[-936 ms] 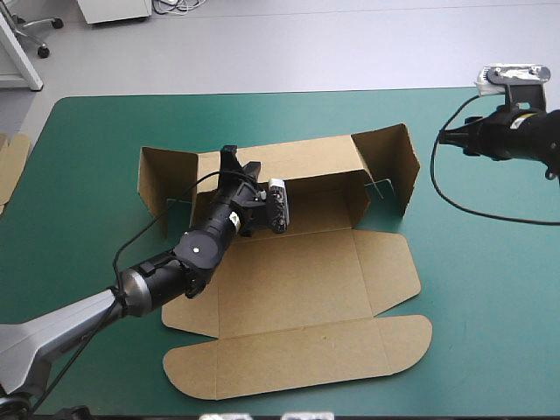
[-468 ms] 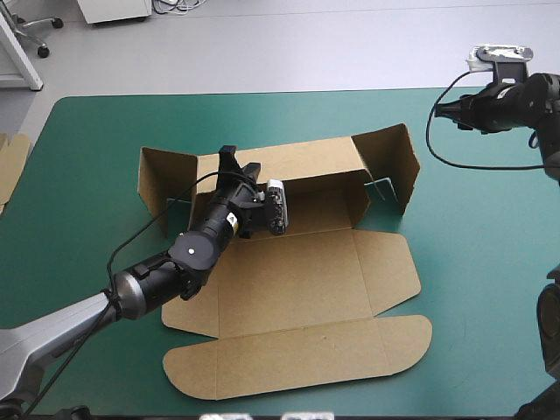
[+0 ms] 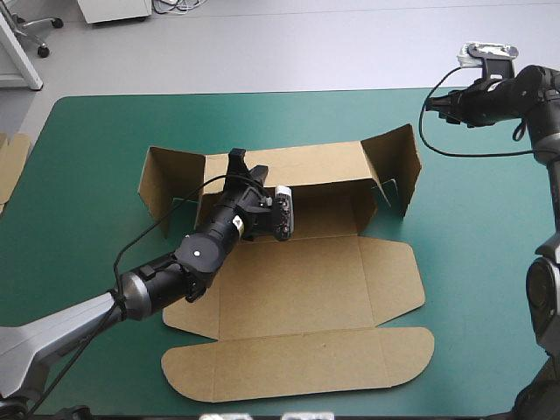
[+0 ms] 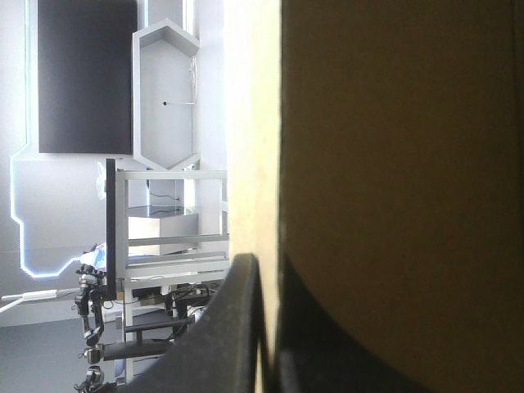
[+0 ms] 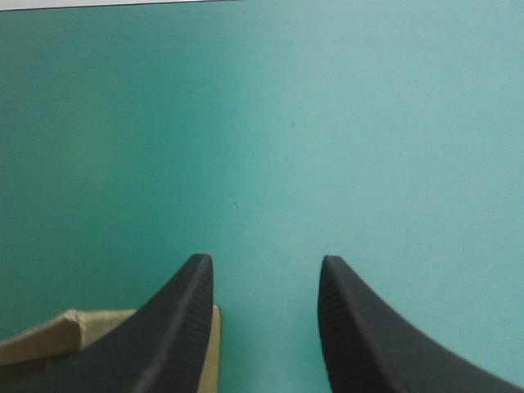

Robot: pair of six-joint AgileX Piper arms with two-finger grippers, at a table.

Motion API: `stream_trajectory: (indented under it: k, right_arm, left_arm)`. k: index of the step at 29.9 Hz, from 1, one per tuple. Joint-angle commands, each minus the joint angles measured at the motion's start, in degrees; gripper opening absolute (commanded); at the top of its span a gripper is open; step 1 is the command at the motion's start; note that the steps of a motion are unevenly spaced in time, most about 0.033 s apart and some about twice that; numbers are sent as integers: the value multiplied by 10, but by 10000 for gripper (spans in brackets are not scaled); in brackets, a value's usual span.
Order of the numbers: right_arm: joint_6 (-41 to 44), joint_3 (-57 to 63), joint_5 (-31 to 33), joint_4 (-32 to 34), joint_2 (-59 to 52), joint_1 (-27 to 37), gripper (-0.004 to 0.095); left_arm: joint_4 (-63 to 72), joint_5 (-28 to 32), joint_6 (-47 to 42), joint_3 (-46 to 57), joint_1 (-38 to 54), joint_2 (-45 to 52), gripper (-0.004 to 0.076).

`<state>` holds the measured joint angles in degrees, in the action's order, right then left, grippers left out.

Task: Fold the box

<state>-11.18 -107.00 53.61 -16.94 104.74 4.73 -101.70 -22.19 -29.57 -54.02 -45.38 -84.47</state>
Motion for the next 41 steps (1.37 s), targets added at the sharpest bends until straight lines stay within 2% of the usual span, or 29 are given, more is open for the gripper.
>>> stream_trajectory:
  k: [1, 4, 16, 21, 27, 31, 34, 41]
  right_arm:
    - [-21, -24, -43, -46, -16, 4, 386]
    - [-21, -44, -46, -56, 3, 2, 385]
    - [-32, -179, 7, -67, 99, -45, 385]
    - [-32, -179, 36, -50, 106, -58, 386]
    - [-42, -179, 113, -50, 106, -58, 385]
    - [-44, -179, 157, -55, 105, -58, 330]
    - [-44, -179, 175, -69, 99, -58, 288]
    - [-47, -156, 179, -85, 64, -58, 285]
  left_arm:
    - [7, -5, -4, -9, -1, 9, -15]
    - [7, -1, -4, -9, -1, 9, -15]
    - [7, 0, -6, -9, -1, 9, -15]
    - [8, -2, -8, -9, -1, 9, -15]
    - [9, -6, -11, -9, -1, 9, -15]
    - [7, -15, -11, -9, -1, 9, -15]
    - [7, -22, -9, -9, -1, 9, -15]
    - [7, -40, -9, -9, -1, 9, -15]
